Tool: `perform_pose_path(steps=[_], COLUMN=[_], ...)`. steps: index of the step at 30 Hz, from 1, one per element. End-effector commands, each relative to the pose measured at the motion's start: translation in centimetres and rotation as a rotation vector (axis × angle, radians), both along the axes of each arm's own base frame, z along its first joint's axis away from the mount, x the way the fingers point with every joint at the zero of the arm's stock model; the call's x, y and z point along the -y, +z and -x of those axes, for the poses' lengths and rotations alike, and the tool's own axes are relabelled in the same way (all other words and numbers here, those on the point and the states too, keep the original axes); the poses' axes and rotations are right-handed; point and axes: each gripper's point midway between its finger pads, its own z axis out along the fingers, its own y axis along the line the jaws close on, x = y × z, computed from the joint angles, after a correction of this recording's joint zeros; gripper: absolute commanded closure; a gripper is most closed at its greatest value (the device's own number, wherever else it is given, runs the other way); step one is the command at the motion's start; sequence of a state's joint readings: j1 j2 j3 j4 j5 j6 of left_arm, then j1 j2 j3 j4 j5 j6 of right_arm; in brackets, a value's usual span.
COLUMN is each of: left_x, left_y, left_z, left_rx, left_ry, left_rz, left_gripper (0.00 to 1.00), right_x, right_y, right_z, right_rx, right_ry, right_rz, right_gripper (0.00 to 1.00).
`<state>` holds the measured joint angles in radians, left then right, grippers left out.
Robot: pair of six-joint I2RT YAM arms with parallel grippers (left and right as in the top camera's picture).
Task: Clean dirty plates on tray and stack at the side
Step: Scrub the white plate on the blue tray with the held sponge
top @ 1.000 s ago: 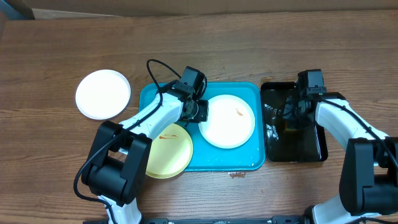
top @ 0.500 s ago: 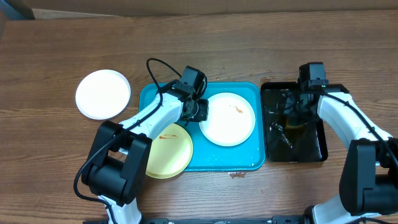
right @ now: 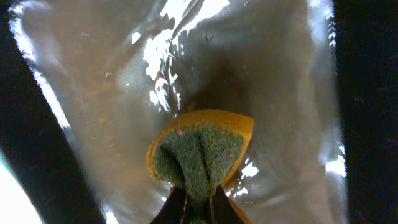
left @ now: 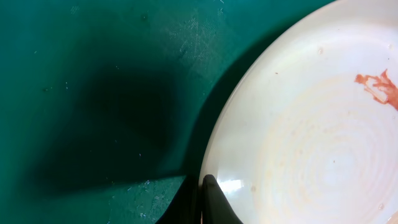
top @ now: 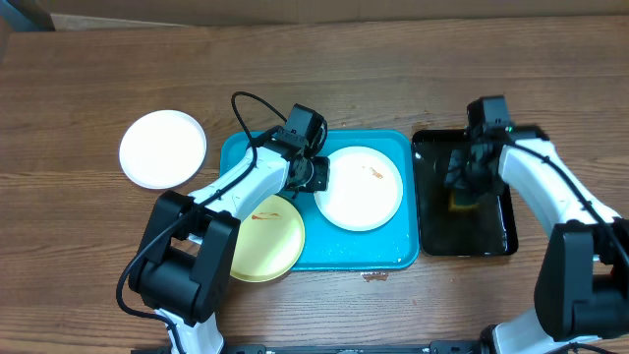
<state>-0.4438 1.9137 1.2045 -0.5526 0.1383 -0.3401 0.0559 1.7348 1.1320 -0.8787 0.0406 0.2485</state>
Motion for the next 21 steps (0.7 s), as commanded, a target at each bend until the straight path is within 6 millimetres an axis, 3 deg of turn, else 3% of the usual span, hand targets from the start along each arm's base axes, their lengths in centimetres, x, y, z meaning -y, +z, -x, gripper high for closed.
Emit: perform_pose_path(steps=[1,4,8,10,16,21], left_x=[-0.3,-0.2,-0.2,-0.2,-0.2,-0.2], left_y=[-0.7,-0.6,-0.6,-0.6,-0.6,-0.6], left_z=[0.1,0.1,0.1,0.1,0.1,0.1], left_rx=[-0.006,-0.006,-0.004,-0.005,-0.005,-0.005], left_ry=[0.003,0.003,0.003,0.007,0.006,0.006], left_rz=[-0.019,-0.019,-0.017,-0.016,-0.016,-0.016], left_gripper=[0.96,0.95,0.95,0.94,0.96,0.96], right_x=[-0.8,-1.1,0.0,-0.5,-4.8,-10.2], right_y=[7.2,8.4,6.5,5.9,7.1,7.8], right_z=[-3.3,-3.4,-3.0,-2.6,-3.2,-3.6], right_rx=[0.160,0.189,0.149,0.123,0.152,0.209], right_ry=[0.028,0.036,0.023,0.030,0.131,0.282], right_rz=[-0.016,-0.017,0.049,0.026,-0.091,-0.167], right_gripper=[0.96,0.96,0.96,0.96,0.96,0.96])
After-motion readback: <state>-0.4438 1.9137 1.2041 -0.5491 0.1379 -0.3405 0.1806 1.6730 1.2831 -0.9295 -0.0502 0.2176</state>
